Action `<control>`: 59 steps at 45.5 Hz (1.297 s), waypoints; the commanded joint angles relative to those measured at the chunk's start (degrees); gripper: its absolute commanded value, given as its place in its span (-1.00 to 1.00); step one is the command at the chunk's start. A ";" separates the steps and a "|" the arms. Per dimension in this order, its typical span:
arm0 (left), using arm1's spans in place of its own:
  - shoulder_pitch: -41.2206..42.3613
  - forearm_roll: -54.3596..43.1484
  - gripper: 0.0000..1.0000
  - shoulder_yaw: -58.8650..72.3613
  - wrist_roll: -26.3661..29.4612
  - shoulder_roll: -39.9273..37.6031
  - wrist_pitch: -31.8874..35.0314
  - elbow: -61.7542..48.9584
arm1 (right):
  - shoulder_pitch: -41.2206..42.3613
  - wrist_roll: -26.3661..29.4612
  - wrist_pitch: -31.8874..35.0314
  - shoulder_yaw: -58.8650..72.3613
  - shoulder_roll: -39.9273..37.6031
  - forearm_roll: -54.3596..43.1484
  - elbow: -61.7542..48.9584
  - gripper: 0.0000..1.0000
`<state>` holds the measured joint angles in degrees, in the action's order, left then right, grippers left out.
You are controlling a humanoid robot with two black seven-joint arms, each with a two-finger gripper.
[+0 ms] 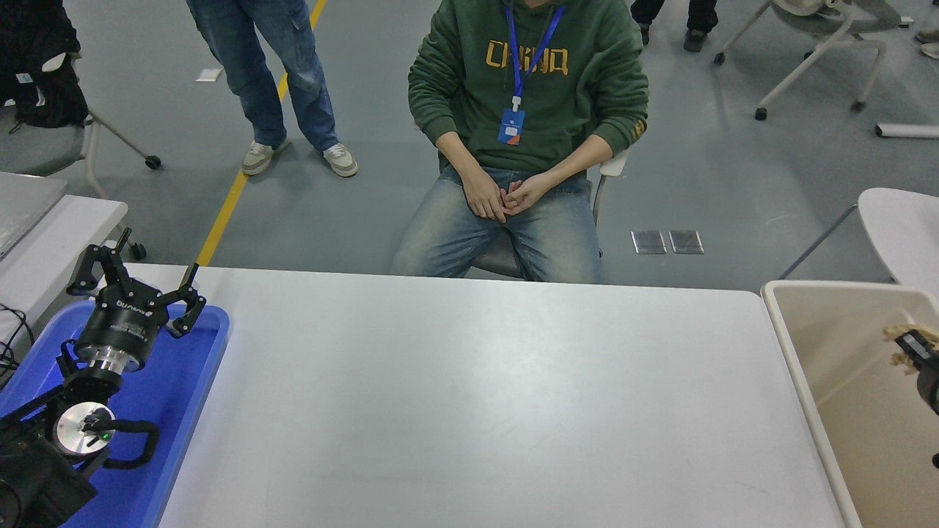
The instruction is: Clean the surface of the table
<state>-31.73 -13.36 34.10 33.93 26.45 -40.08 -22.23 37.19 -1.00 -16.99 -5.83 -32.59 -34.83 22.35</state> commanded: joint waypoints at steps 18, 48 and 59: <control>0.00 0.00 1.00 0.00 0.00 0.00 0.00 0.00 | -2.74 0.04 -7.53 -0.06 13.87 7.23 -11.71 -1.00; 0.00 0.00 1.00 -0.09 0.00 0.00 0.00 0.00 | 0.16 -0.49 -7.26 -1.20 4.92 7.41 -0.57 1.00; -0.09 0.00 1.00 -0.09 0.00 0.00 0.00 0.00 | 2.53 -0.84 -7.26 -2.16 -7.30 7.41 16.40 1.00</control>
<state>-31.73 -13.37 34.03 33.93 26.46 -40.08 -22.24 37.46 -1.50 -24.29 -7.04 -30.11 -27.46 25.44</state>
